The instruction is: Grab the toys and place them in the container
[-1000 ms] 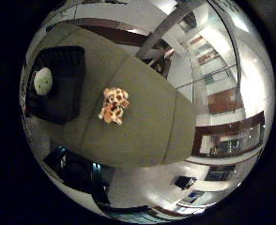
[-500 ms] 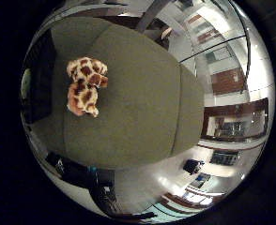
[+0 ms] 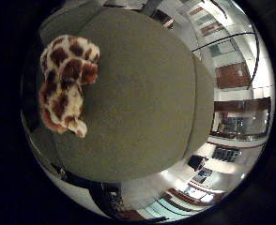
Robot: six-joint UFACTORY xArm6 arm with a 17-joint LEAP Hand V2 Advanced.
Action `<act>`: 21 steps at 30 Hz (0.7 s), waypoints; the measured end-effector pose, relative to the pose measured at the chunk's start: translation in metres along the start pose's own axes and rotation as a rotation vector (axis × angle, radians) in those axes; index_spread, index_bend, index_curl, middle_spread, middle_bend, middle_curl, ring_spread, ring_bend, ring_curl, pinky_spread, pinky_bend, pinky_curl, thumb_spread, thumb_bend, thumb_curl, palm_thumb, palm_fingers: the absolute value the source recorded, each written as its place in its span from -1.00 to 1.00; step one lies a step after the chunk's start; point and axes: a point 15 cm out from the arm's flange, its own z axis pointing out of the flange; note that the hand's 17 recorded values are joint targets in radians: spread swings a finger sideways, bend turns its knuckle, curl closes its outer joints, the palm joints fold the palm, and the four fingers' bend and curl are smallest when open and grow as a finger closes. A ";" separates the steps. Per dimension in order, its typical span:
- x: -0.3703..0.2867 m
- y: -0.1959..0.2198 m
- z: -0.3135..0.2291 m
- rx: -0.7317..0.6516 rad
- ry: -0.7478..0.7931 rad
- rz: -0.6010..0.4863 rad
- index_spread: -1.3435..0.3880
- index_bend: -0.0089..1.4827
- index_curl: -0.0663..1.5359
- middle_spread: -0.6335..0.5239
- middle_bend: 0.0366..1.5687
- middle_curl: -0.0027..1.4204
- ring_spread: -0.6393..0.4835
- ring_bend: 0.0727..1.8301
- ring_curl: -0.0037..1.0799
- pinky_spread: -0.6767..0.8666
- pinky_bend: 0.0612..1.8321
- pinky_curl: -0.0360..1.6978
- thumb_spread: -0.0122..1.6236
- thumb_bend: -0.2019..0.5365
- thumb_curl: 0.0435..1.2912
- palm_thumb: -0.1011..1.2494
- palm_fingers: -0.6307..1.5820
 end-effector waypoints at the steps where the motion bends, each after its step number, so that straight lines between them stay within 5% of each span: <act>1: -0.001 0.003 0.004 -0.007 -0.003 0.001 0.31 -0.75 -0.49 0.16 -0.71 -0.48 0.23 -0.60 -0.58 0.42 -0.27 -0.97 0.32 -0.52 -0.60 -0.14 -0.10; 14: 0.001 0.000 0.037 -0.028 -0.013 0.000 0.30 -0.74 -0.48 0.14 -0.72 -0.48 0.26 -0.56 -0.59 0.45 -0.23 -0.97 0.31 -0.52 -0.60 -0.13 -0.03; 18: -0.002 0.005 0.042 -0.043 -0.022 -0.002 0.25 -0.74 -0.47 0.06 -0.67 -0.47 0.12 -0.44 -0.57 0.39 -0.19 -0.98 0.31 -0.50 -0.58 -0.06 0.14; 21: -0.003 0.007 0.045 -0.050 -0.024 -0.005 0.18 -0.69 -0.45 -0.11 -0.52 -0.42 -0.09 -0.27 -0.51 0.16 -0.14 -0.99 0.31 -0.49 -0.55 0.06 0.39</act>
